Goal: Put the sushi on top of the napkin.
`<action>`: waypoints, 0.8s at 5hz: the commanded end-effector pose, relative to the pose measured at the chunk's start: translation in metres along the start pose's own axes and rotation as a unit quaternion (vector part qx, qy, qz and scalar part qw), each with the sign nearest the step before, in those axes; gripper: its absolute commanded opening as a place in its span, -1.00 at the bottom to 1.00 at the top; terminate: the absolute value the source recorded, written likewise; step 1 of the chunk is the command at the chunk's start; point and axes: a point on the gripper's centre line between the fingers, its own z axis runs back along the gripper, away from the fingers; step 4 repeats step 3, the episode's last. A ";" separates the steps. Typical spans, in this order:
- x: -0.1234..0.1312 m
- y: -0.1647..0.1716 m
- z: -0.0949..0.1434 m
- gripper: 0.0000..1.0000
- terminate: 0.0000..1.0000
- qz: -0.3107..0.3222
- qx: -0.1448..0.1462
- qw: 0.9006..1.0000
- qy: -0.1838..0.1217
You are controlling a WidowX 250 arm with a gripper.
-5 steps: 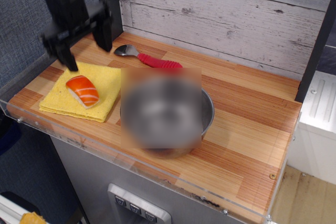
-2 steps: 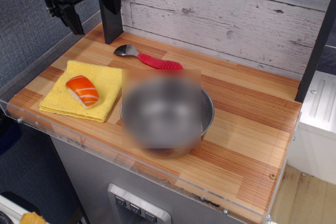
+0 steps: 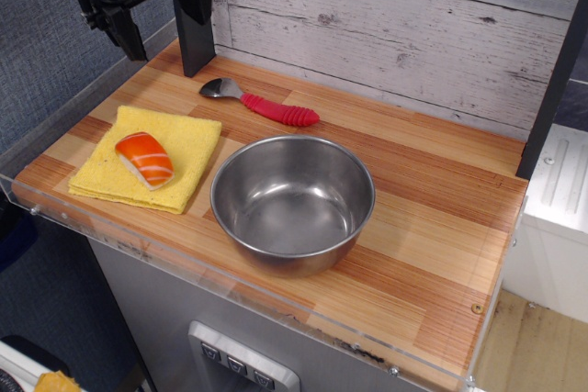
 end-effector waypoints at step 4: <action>-0.007 0.007 0.015 1.00 1.00 -0.002 -0.014 1.000 -0.014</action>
